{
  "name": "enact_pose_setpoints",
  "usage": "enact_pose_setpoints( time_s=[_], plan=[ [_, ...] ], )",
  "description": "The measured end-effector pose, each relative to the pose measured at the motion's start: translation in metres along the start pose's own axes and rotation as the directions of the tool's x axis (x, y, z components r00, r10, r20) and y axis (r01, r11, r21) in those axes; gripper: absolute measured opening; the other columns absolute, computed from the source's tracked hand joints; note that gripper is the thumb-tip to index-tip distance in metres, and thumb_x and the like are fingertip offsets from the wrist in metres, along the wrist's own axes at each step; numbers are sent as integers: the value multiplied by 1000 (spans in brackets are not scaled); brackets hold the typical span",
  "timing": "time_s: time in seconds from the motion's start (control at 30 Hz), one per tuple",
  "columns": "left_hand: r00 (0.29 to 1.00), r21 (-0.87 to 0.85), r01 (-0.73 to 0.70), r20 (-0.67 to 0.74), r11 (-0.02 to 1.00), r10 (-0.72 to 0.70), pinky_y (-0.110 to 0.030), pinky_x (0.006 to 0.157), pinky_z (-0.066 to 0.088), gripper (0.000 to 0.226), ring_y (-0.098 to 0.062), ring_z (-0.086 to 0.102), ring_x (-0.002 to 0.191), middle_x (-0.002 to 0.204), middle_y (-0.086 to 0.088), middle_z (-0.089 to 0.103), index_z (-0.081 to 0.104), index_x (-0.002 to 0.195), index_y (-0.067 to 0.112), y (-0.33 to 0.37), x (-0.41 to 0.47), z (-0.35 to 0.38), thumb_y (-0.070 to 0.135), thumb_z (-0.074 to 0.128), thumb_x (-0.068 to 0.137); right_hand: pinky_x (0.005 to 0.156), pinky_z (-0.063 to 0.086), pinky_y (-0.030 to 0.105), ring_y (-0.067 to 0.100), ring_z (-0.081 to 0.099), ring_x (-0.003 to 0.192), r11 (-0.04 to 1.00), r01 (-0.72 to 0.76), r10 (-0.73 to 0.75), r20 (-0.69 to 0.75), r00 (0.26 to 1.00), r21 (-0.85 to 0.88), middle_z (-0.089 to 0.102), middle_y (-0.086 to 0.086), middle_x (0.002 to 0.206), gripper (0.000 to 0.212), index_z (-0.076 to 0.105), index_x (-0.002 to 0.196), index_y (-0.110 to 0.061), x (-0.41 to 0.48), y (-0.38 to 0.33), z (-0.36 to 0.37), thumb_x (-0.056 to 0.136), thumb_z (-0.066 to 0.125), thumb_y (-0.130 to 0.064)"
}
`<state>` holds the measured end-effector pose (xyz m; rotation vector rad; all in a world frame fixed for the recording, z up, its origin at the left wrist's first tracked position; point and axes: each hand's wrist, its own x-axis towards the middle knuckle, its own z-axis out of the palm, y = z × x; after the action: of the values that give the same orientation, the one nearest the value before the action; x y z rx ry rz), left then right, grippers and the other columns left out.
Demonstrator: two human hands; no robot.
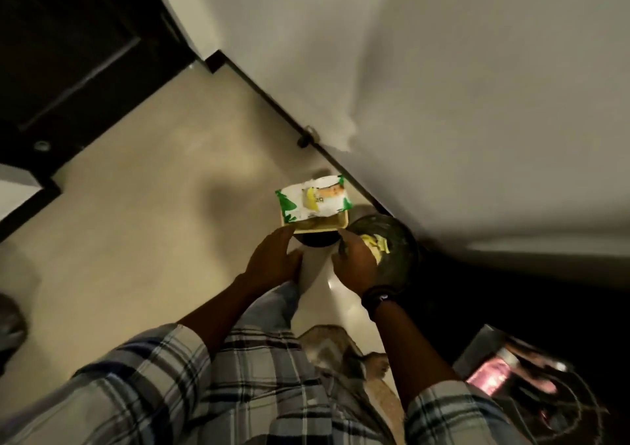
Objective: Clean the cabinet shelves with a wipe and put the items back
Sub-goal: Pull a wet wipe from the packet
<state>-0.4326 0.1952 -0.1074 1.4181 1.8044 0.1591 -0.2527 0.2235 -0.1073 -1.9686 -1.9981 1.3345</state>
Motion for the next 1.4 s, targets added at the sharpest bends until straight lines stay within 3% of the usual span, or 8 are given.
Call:
enact_pose_setpoints(
  time_s=[0.2, 0.57, 0.7, 0.83, 0.93, 1.03, 1.2, 1.4],
  plan=[
    [998, -55, 65, 4, 996, -65, -40, 111, 33, 55, -22, 40, 132, 147, -4, 39, 32, 143, 20, -45, 81, -1, 39, 47, 93, 110, 28, 26, 28, 36, 137, 994, -83, 70, 158, 985, 72, 39, 15, 147, 54, 37, 140, -3, 107, -16, 48, 90, 56, -5],
    [993, -79, 68, 99, 995, -60, -40, 111, 32, 53, -29, 37, 135, 146, -13, 40, 35, 142, 8, -113, 189, 63, 18, 52, 93, 115, 18, 33, 30, 26, 141, 988, -32, 87, 374, 923, -151, 29, 20, 151, 53, 33, 142, 1, 249, 20, 130, 94, 50, -10],
    [991, -72, 51, 129, 996, -42, -35, 112, 25, 55, -29, 31, 138, 150, -14, 34, 31, 144, 8, -120, 208, 79, 12, 50, 92, 110, 28, 34, 29, 28, 140, 980, -74, 133, 327, 936, -187, 26, 19, 153, 50, 43, 138, -4, 268, 33, 147, 89, 52, -6],
    [985, -83, 53, 168, 995, -38, -40, 112, 27, 53, -32, 31, 138, 150, -15, 32, 31, 143, 8, -124, 217, 89, 11, 49, 93, 112, 22, 31, 26, 19, 145, 971, -84, 153, 305, 940, -225, 20, 18, 156, 55, 35, 141, 1, 274, 40, 156, 89, 51, -3],
    [978, -85, 60, 206, 995, -42, -40, 112, 26, 53, -32, 27, 140, 153, -15, 27, 28, 144, 8, -123, 217, 92, 12, 47, 94, 104, 31, 35, 33, 37, 133, 971, -104, 157, 247, 956, -214, 29, 17, 150, 51, 39, 137, 2, 272, 42, 158, 88, 49, 2],
    [974, -80, 52, 225, 995, -33, -42, 112, 28, 55, -33, 27, 140, 154, -15, 23, 27, 145, 7, -123, 216, 91, 10, 47, 94, 103, 31, 36, 35, 40, 130, 973, -108, 144, 174, 974, -202, 37, 18, 145, 41, 48, 129, 5, 270, 45, 158, 88, 47, 6],
    [973, -44, 28, 229, 999, -17, -52, 105, 37, 59, -39, 33, 135, 154, -16, 21, 28, 145, 8, -129, 217, 96, 10, 51, 91, 105, 30, 37, 31, 34, 137, 976, -56, 87, 140, 986, -209, 41, 17, 145, 34, 55, 123, -1, 271, 52, 162, 91, 45, 1],
    [969, -2, -13, 245, 1000, 13, -49, 93, 47, 69, -42, 46, 122, 155, -19, 16, 22, 147, 15, -135, 222, 109, 10, 57, 88, 102, 38, 40, 37, 38, 130, 936, 35, 37, 198, 980, -351, 36, 22, 143, 31, 57, 120, -3, 285, 63, 171, 91, 45, -2]
  ],
)
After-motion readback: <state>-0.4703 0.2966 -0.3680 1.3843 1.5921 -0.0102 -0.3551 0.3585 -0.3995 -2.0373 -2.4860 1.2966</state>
